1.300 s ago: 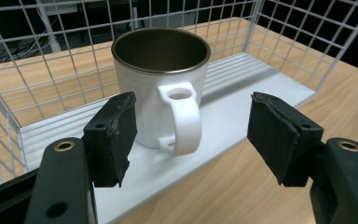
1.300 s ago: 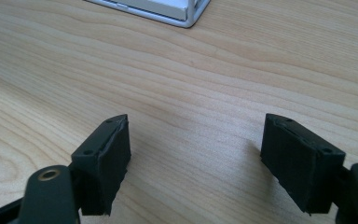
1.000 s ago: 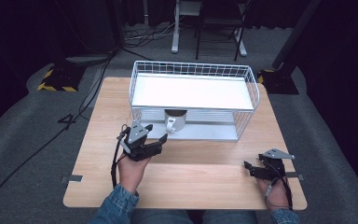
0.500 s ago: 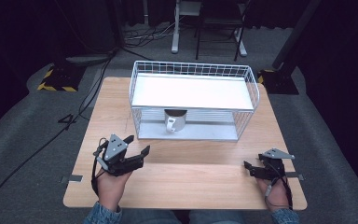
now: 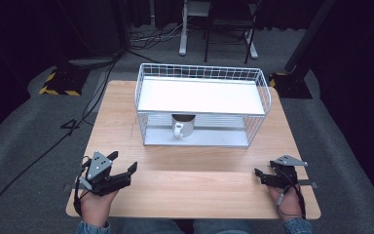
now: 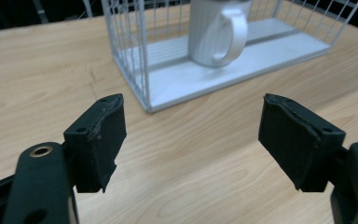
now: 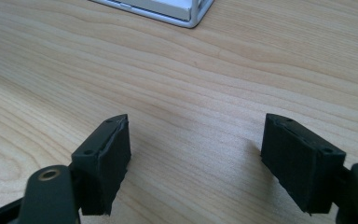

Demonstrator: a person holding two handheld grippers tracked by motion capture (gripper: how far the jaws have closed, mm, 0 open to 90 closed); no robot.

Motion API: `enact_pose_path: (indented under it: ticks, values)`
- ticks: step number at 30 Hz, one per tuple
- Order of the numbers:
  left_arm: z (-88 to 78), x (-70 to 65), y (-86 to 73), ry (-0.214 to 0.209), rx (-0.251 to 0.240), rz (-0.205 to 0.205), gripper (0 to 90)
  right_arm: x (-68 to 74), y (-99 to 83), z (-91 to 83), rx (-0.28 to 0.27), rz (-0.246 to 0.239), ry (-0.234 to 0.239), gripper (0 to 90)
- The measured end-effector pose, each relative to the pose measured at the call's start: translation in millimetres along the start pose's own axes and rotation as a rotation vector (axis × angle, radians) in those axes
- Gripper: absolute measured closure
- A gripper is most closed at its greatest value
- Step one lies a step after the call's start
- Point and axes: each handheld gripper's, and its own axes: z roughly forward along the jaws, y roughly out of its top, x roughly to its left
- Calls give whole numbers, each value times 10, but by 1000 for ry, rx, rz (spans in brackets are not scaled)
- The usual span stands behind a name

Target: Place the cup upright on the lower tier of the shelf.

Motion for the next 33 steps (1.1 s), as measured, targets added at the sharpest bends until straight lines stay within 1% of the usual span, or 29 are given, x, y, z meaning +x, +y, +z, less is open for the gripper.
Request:
enact_pose_path:
  ticks: [4,5,6,11,13,14,16,17,19,20,22,24,28,29,32,33]
  values:
    - [66,80,-94,1,49,-11,213,0,0,0,0,0,0,244]
    - [82,99,-116,-5,66,-22,203,0,0,0,0,0,0,244]
    - [98,121,-136,-11,81,-24,203,0,0,0,0,0,0,244]
    - [152,200,-238,-8,145,-28,193,3,-1,-1,1,-4,4,244]
    - [175,254,-298,-10,176,-40,193,4,-1,-1,0,-4,5,244]
    - [175,254,-298,-10,176,-40,193,4,-1,-1,0,-4,5,244]
    - [205,305,-355,-10,200,-56,193,4,-1,-2,1,-4,5,243]
    - [217,321,-370,-7,212,-53,193,4,-1,-2,1,-3,5,243]
    - [233,331,-386,-1,222,-51,194,4,-1,-2,1,-4,5,244]
    - [253,344,-400,0,235,-43,194,4,-1,-2,1,-4,5,244]
    - [292,370,-433,3,264,-43,195,4,-1,-1,0,-4,4,243]
    - [327,401,-465,-1,290,-51,195,4,-1,-1,0,-4,4,243]
    - [379,447,-513,-1,313,-73,192,4,-1,-2,1,-4,5,243]
    - [392,458,-520,-4,320,-72,187,5,-1,-2,0,-4,4,243]
    - [441,469,-541,7,350,-74,165,5,-1,-1,0,-4,4,243]
    - [455,464,-547,10,348,-63,154,5,-1,-2,0,-3,5,244]
